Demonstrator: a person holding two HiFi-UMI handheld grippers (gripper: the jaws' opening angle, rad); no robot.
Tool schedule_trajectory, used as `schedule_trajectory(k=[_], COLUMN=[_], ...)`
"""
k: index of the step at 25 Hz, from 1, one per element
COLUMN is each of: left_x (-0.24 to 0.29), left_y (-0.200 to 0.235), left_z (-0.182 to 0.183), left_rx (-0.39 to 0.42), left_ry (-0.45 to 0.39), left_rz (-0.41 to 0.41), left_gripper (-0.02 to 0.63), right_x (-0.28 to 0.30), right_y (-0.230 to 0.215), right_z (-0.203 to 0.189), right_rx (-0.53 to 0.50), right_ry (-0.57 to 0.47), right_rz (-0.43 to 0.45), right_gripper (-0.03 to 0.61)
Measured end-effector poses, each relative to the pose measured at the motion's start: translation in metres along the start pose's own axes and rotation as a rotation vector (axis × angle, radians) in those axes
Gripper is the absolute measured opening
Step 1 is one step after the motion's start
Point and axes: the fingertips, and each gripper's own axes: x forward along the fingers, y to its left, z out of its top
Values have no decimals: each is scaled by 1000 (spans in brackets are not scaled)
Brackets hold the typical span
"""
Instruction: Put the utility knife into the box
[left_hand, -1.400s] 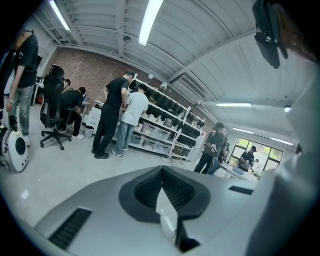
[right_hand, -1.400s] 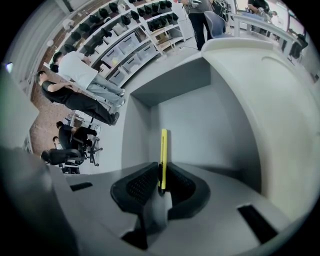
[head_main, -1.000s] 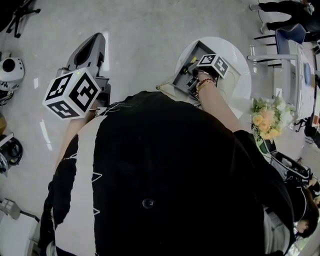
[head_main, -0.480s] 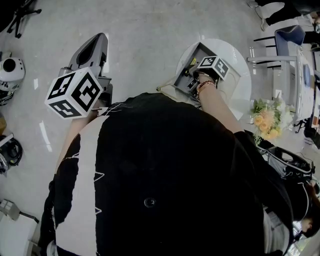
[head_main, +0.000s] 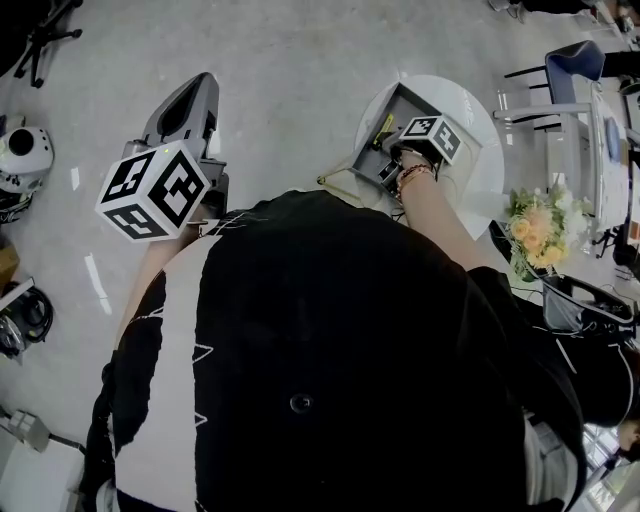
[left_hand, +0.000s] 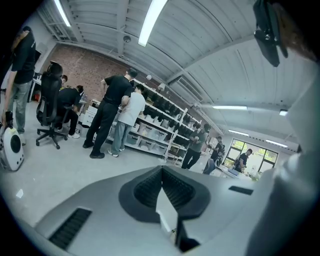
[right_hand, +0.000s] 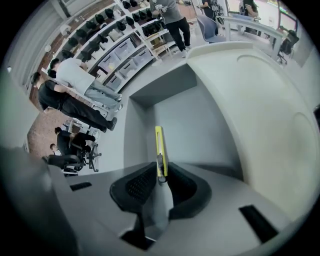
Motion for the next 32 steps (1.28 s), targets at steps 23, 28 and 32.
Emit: schedule_trajectory(k=[23, 28, 32], left_x=[-29, -49, -59], left_y=[-79, -92, -100], left_z=[-16, -25, -36], left_rx=[139, 164, 169], left_ry=[138, 165, 195], left_rz=[-418, -505, -569], left_gripper=[11, 11, 11], right_x=[-183, -231, -271], right_y=[64, 80, 101], right_z=[-44, -71, -90], right_rx=[184, 115, 38], right_ry=[-539, -681, -824], right_rz=[419, 484, 575], right_gripper=[5, 3, 4])
